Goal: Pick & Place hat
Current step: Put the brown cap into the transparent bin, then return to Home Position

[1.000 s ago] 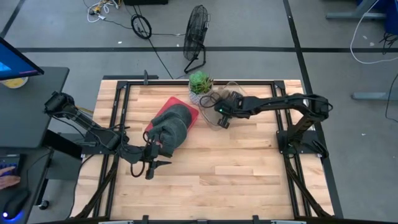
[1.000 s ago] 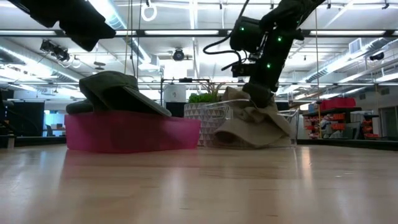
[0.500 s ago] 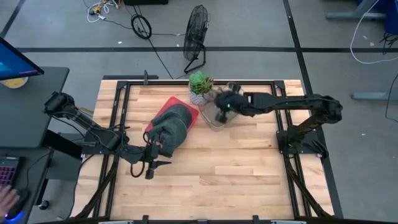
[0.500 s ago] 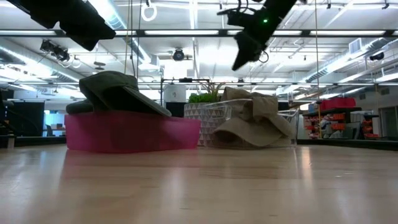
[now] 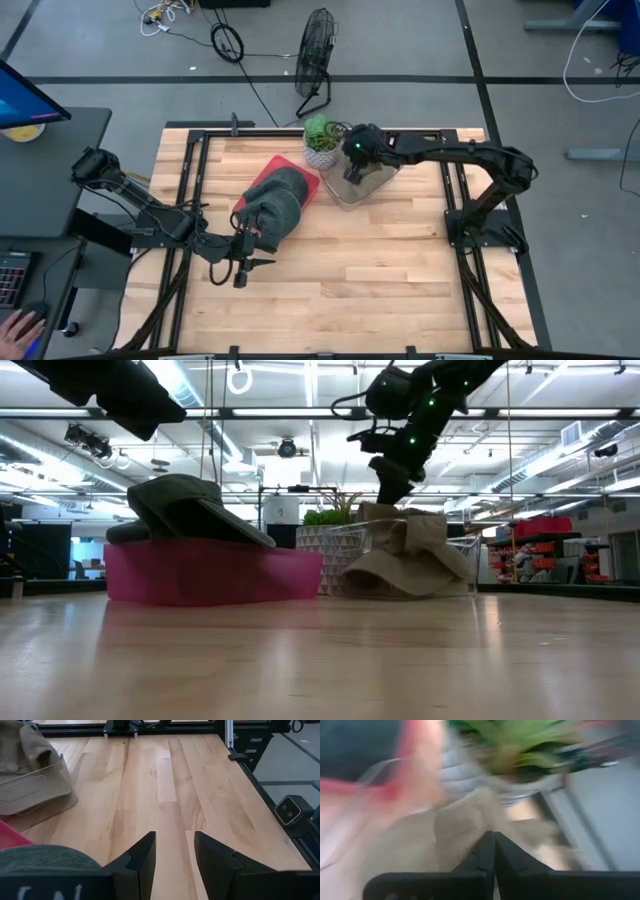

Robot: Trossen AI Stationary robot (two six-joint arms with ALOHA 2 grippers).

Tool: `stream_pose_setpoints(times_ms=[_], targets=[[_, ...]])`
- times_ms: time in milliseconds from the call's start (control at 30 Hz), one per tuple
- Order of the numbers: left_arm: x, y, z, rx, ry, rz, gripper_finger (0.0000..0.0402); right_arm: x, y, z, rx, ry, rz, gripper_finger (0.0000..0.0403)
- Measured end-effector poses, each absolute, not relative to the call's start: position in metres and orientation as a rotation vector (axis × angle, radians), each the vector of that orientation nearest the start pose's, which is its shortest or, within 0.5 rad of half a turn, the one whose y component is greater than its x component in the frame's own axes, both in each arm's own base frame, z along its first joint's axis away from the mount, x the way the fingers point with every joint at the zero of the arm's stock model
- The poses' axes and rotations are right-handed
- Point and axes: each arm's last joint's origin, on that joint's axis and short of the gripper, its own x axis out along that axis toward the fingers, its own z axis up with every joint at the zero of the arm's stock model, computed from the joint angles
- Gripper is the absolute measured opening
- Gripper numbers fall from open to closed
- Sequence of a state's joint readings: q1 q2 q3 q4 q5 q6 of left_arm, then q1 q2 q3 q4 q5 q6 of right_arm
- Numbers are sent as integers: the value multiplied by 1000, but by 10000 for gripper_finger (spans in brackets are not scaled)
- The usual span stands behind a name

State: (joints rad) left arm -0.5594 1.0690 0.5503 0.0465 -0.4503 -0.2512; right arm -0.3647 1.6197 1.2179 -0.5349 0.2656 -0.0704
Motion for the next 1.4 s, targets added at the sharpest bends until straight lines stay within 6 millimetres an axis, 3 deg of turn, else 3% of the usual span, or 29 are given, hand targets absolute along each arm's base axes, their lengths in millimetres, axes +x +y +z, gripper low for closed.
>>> stream_pose_setpoints(times_ms=[167,467,567,667,800,933,1067,1200,1400], targets=[[192,-106,223,-17,424,-54,138,309,-114,246,35,1051,-488,3],[192,-105,223,-16,423,-48,138,317,-120,193,41,1224,-479,1],[193,-104,223,-6,406,5,138,319,-119,191,36,1232,-478,1],[192,-102,224,1,393,47,138,318,-110,206,44,1223,-473,2],[190,-100,230,-53,353,88,138,313,-86,258,72,1170,-454,7],[178,-98,256,-145,251,58,138,295,-50,318,102,1027,-421,8],[154,-96,283,-160,137,-12,138,264,-3,360,60,791,-340,8],[130,-90,297,-135,73,-16,138,229,40,361,9,609,-261,9],[110,-80,287,-92,58,-23,138,189,72,320,15,390,-64,9]])
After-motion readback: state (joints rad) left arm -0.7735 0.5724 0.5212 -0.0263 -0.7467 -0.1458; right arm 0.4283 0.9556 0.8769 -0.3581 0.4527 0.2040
